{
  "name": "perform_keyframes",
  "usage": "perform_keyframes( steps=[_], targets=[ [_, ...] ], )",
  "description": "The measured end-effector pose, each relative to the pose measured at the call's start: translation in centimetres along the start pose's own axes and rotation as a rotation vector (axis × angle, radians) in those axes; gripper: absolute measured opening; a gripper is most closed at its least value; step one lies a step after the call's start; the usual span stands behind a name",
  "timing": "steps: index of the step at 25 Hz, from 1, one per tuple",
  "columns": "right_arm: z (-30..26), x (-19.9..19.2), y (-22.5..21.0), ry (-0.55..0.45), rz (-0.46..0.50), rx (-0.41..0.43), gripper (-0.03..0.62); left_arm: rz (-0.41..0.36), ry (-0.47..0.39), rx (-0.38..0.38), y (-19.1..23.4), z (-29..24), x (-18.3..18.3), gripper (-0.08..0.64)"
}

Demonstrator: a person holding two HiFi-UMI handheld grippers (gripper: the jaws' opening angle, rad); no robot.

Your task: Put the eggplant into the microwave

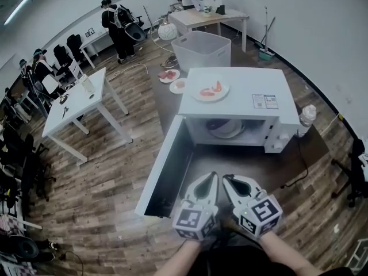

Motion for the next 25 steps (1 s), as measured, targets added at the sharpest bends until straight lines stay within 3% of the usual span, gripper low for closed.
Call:
perform_keyframes(
  steps=[11,25],
  targets=[
    [-0.8,0.9,1.7,-0.019,0.026,0.046,0.0,-0.011,-0.003,-0.018,-0.1,1.3,0.0,0.0],
    [-1.8,0.5,1.8,0.018,0.056,0.026,0.0,0.025,-0.017,-0.01,1.7,1.2,-0.2,0.0]
  ],
)
Point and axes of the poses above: the fingertips, and each gripper's own axes: z backward along the fingers, y to its left, x out of its top, the point moved 6 cm from there along z, backward along the fingers, and after that the axes turned 12 degrees about -y, right-handed, at the moved point
